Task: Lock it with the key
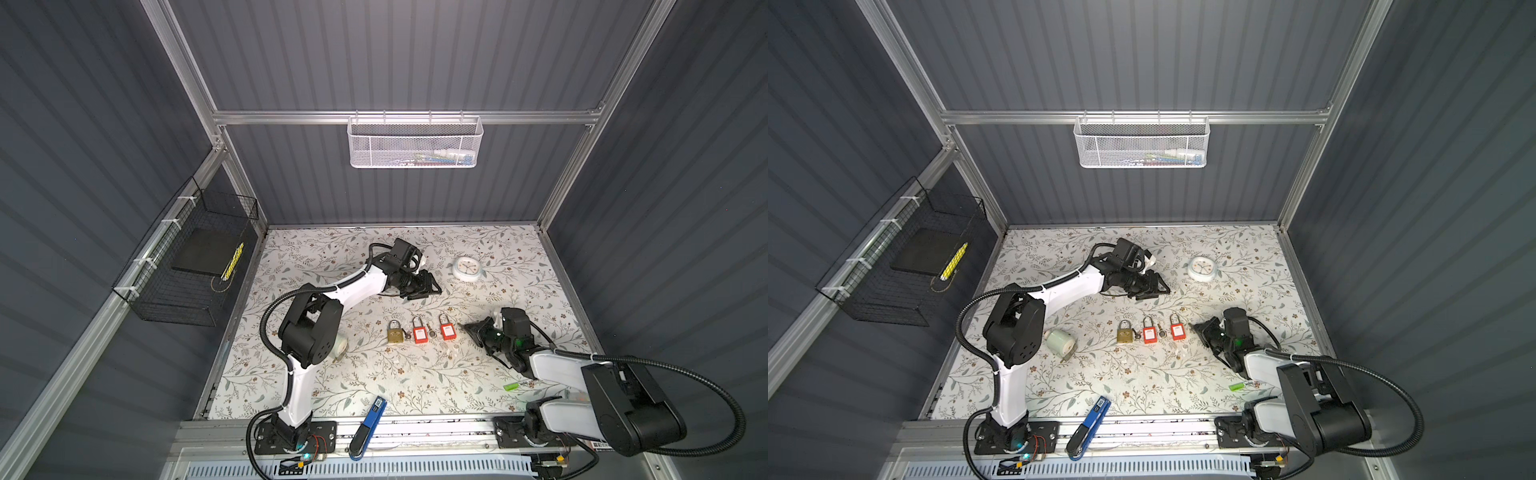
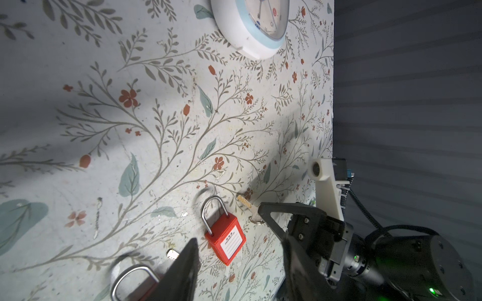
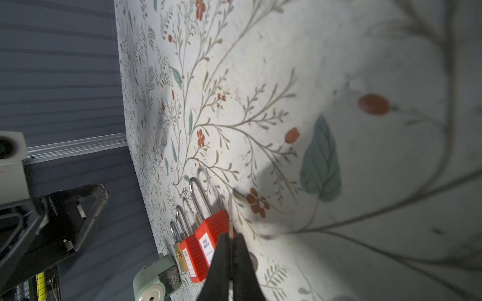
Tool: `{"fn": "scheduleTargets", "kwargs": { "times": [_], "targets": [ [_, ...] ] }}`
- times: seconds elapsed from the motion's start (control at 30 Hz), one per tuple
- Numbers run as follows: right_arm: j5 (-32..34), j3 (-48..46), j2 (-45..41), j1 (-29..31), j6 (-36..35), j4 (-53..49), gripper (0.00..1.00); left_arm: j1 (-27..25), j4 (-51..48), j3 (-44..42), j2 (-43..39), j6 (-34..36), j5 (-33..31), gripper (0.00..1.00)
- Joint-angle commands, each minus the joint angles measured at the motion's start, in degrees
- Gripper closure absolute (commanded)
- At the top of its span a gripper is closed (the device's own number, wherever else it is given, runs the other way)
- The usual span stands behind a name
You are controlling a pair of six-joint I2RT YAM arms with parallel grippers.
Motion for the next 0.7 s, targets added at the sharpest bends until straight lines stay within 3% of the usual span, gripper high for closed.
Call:
{"fn": "scheduleTargets", "kwargs": {
  "times": [0.0,0.13,0.33,0.53,0.63,0.67],
  "targets": [
    [2.9,-0.7,0.7,0.5,1.2,0.6,1.00,0.0,-1.1,-0.3,-2.0,1.3,0.2,0.46],
    [3.3,-0.9,1.1,0.6,1.7,-0.4,0.98,0.0,-1.3,-0.1,-2.0,1.4,0.0,0.46],
    [4.7,-0.4,-1.5,0.6,1.5,-4.8,0.76,0.2,-1.3,0.0,-2.0,1.3,0.0,0.46],
    [8.1,0.6,-9.6,0.6,-0.8,-13.7,0.57,0.9,-1.5,-0.4,-2.4,1.6,-0.1,0.45],
    [12.1,2.9,-16.2,0.6,-4.6,-22.2,0.46,1.8,-2.1,-0.5,-3.1,2.3,-0.7,0.41],
    [13.8,3.8,-18.4,0.5,-6.1,-24.6,0.42,2.2,-2.4,-0.6,-3.5,2.7,-1.1,0.30]
  ]
}}
